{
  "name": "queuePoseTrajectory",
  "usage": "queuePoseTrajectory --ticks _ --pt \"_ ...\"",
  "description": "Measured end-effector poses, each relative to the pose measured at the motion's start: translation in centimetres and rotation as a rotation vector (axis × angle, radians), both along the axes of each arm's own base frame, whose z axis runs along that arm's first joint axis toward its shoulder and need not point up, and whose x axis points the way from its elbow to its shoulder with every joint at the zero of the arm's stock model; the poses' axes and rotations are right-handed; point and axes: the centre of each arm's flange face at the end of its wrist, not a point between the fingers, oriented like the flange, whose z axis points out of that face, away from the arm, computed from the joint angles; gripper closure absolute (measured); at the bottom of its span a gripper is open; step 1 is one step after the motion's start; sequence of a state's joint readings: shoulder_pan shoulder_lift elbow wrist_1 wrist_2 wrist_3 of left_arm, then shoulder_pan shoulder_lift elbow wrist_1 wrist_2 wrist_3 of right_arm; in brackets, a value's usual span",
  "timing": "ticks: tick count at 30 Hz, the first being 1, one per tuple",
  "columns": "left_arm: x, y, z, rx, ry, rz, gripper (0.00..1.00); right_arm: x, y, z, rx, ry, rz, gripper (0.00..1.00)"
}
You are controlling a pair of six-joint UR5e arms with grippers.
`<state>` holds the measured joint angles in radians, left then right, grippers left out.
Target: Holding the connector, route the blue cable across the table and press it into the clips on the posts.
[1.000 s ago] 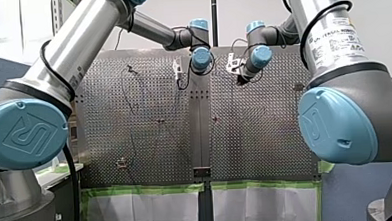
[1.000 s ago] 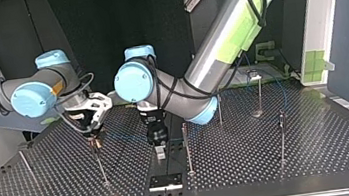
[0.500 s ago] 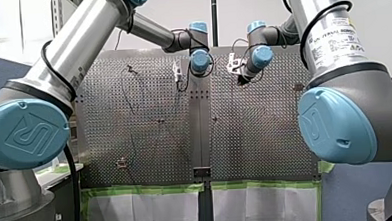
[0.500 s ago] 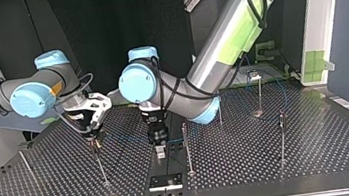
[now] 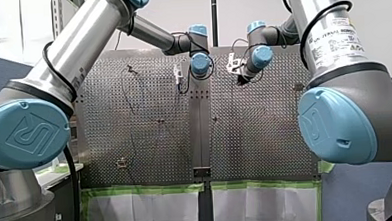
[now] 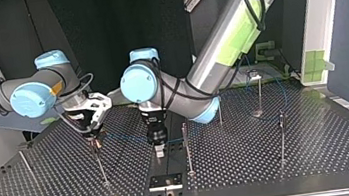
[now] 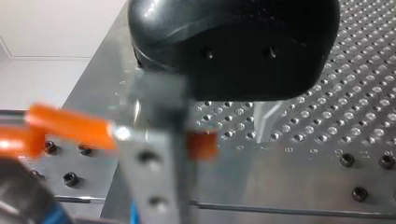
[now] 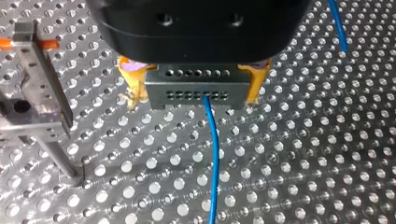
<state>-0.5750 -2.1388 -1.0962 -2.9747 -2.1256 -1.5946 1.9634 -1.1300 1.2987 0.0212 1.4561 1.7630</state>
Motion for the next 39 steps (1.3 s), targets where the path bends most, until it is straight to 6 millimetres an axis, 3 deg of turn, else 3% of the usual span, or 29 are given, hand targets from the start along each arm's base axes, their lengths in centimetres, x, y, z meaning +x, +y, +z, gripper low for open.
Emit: queuePoseTrajectory --ticks 2,3,5,24,26,27,29,33,36,38,39 --pt "-0.1 -0.1 0.0 0.000 0.000 0.001 0.85 0.0 0.0 0.0 0.000 0.000 0.000 1.00" --pt "-0.1 -0.1 0.0 0.000 0.001 0.002 0.85 0.0 0.0 0.0 0.000 0.000 0.000 1.00" --pt "-0.2 -0.1 0.0 0.001 0.003 0.002 1.00 0.0 0.0 0.0 0.000 0.000 0.000 1.00" --pt "-1.3 -0.3 -0.4 0.002 0.037 0.046 1.00 0.0 0.0 0.0 0.001 -0.002 0.005 1.00" --pt "-1.4 -0.3 -0.4 0.002 0.037 0.045 0.60 0.0 0.0 0.0 0.002 -0.002 0.005 1.00" --pt "-1.4 -0.4 -0.4 0.002 0.038 0.044 0.60 0.0 0.0 0.0 0.002 -0.002 0.005 1.00" --pt "-1.5 -0.4 -0.4 0.002 0.038 0.044 0.35 0.0 0.0 0.0 0.002 -0.002 0.005 1.00" --pt "-1.7 -0.5 -0.5 0.002 0.045 0.052 0.35 0.0 0.0 0.0 0.002 -0.002 0.005 1.00" --pt "-1.9 -0.4 -0.5 0.002 0.049 0.063 0.42 0.0 0.0 0.0 0.003 -0.002 0.005 1.00" --pt "-2.1 -0.4 -0.4 0.001 0.050 0.068 0.56 0.0 0.0 0.0 0.003 -0.002 0.005 1.00" --pt "-2.2 -0.5 -0.4 0.001 0.050 0.069 0.56 0.0 0.0 0.0 0.003 -0.002 0.005 1.00"
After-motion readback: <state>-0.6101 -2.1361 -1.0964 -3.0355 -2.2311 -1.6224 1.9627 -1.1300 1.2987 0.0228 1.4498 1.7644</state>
